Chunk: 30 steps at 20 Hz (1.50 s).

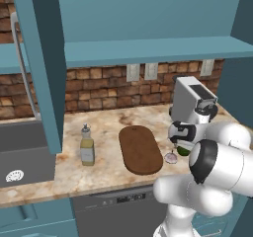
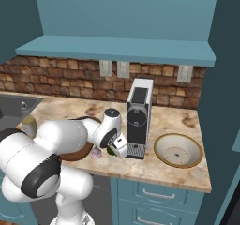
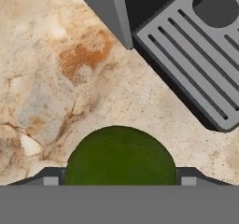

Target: Open the cabinet. Place the bowl and condiment on the counter. Then place the lime and garlic on the cutting board.

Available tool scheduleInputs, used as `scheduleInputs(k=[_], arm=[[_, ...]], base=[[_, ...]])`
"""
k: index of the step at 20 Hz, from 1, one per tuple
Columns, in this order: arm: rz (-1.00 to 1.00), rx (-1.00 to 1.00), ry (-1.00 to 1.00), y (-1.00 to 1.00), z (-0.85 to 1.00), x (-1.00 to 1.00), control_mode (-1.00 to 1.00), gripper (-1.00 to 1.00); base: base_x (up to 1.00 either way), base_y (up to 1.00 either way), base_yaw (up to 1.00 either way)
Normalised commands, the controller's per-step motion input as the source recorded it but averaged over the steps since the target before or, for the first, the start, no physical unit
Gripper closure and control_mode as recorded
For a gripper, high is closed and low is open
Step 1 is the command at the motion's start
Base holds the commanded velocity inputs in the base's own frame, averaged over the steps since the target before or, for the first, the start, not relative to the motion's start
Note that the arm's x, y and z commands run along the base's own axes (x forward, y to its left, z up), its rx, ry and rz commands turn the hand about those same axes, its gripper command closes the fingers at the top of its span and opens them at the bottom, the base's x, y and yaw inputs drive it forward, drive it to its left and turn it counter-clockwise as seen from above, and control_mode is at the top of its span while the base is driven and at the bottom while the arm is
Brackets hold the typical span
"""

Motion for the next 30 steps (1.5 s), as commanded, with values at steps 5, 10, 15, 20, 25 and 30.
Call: scheduleInputs(k=[5, 10, 15, 20, 25, 30], arm=[[0.0, 0.0, -0.05, 0.05, 0.1, -0.04, -1.0, 1.0], [0.0, 0.0, -0.02, 0.17, 0.33, 0.0, -1.0, 1.0], [0.01, 0.0, 0.0, 0.3, 0.39, -0.02, -1.0, 1.0], [0.03, 0.0, 0.0, 0.31, 0.33, 0.0, -1.0, 1.0], [0.04, 0.0, 0.0, 0.39, 0.22, 0.0, -1.0, 1.0], [0.06, -0.01, 0.0, 0.45, 0.05, 0.0, -1.0, 1.0]], base=[[0.0, 0.0, 0.0], [0.0, 0.0, 0.0], [0.0, 0.0, 0.0], [0.0, 0.0, 0.0], [0.0, 0.0, 0.0], [0.0, 0.0, 0.0]])
